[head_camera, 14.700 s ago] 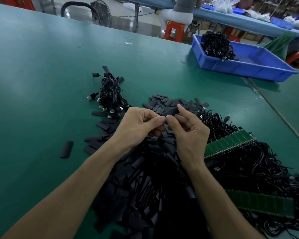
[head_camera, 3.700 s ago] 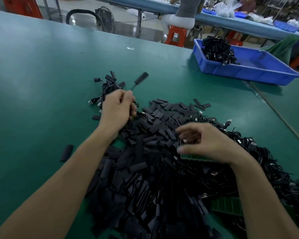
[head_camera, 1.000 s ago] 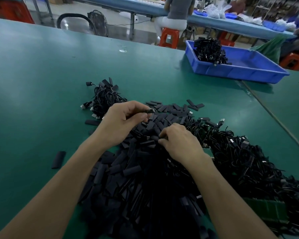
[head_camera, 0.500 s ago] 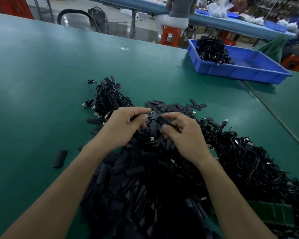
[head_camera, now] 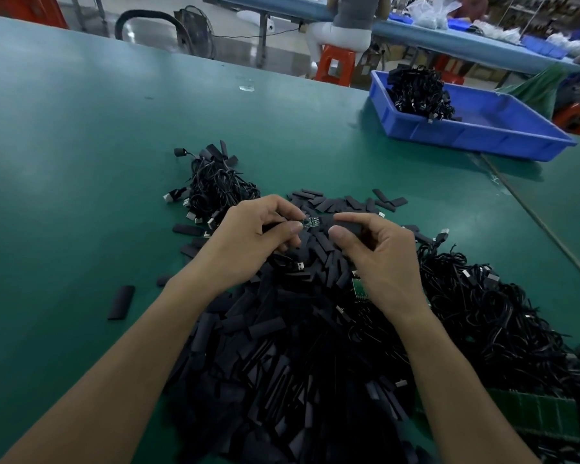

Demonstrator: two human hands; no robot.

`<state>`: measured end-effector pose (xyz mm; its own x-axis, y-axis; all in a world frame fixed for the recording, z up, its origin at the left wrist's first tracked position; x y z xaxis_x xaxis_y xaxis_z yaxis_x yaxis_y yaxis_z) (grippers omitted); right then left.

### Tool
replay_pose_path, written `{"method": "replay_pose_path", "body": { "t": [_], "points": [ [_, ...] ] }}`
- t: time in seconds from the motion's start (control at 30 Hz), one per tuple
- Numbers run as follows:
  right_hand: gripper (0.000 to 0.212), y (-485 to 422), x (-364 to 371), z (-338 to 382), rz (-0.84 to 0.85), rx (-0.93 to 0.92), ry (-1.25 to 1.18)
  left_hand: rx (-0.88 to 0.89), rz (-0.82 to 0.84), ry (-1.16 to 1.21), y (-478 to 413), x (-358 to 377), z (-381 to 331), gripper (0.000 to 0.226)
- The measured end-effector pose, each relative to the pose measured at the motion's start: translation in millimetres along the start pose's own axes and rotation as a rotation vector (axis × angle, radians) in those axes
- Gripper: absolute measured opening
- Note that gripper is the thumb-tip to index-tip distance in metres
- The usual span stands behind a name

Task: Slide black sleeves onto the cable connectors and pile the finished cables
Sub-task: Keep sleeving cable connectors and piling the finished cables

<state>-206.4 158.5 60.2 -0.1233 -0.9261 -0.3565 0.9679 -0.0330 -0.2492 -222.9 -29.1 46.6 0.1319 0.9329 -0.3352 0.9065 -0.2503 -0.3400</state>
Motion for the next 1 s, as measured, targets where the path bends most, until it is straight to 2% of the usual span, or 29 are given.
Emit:
{"method": "replay_pose_path", "body": {
  "t": [0.2,0.57,0.73,1.0],
  "points": [
    [0.025,4.5,-4.1,1.4,-0.046,-0.026,-0.086,0.004,0.017,0.001,0.8,3.2,-0.9,0.010],
    [0.022,5.8,-4.6,3.4,-0.031,0.023,-0.134,0.027,0.019,0.005,0.8,5.5,-3.5,0.014],
    [0.028,4.6,-1.4,3.2,-0.013,0.048,-0.105,0.024,0.026,0.012,0.6,5.6,-3.8,0.012],
    [0.016,4.2,-4.1,1.4,-0.028,0.047,-0.068,0.015,0.022,0.041,0.2,6.3,-5.5,0.008]
  ]
}}
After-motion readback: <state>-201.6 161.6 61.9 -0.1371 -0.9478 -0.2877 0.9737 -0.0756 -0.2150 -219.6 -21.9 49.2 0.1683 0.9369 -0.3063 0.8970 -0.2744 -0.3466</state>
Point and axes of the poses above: each hand's wrist, its own y-axis away from the middle knuckle, its own x-axis out of the palm, z = x × y, the point moved 7 cm from there along -y, towards the middle knuckle, and after that the axes turned 5 degrees about x, right-handed, at the moved point
